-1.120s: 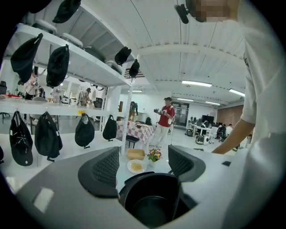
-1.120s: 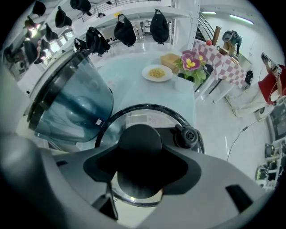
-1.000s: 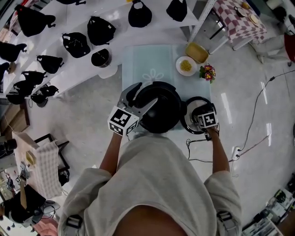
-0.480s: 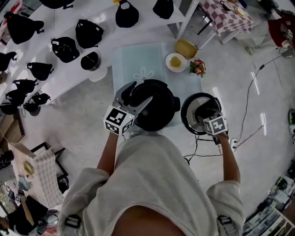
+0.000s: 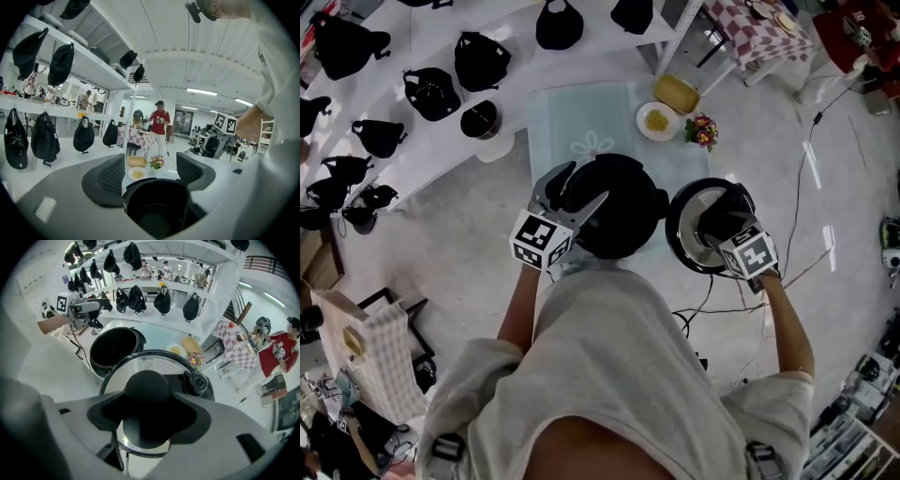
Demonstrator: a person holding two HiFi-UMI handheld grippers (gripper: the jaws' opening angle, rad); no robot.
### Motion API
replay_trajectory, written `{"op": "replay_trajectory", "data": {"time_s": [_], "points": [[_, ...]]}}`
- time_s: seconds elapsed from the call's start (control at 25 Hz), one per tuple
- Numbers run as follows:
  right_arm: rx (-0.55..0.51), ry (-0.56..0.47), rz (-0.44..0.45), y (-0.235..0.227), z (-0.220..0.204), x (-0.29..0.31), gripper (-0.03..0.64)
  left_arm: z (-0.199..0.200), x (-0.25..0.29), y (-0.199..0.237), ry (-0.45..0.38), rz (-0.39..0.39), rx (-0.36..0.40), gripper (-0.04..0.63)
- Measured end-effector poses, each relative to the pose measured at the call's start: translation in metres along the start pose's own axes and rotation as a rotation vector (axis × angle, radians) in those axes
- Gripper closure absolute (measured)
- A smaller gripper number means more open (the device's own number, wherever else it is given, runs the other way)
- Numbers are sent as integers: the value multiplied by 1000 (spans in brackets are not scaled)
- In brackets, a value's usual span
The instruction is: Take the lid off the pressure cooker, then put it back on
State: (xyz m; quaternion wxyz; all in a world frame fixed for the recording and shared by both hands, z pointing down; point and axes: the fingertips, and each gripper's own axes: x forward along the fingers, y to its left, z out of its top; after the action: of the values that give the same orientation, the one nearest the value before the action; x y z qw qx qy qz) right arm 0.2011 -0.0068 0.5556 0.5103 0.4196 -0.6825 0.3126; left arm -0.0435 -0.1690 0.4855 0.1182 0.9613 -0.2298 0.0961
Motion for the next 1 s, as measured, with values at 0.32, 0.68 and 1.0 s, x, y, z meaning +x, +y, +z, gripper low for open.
{"op": "replay_trajectory", "data": {"time_s": [0.32,0.68,1.0], "points": [[-93,-4,47,32,53,-6,347,-3,-30,14,-17,42,-13,268],[-218,-10,121,87,118,19,345,-11,-79,42,-41,141,-46,268],[-304,-11,176,133,163,48,347,-14,-117,68,-58,231,-62,268]]}}
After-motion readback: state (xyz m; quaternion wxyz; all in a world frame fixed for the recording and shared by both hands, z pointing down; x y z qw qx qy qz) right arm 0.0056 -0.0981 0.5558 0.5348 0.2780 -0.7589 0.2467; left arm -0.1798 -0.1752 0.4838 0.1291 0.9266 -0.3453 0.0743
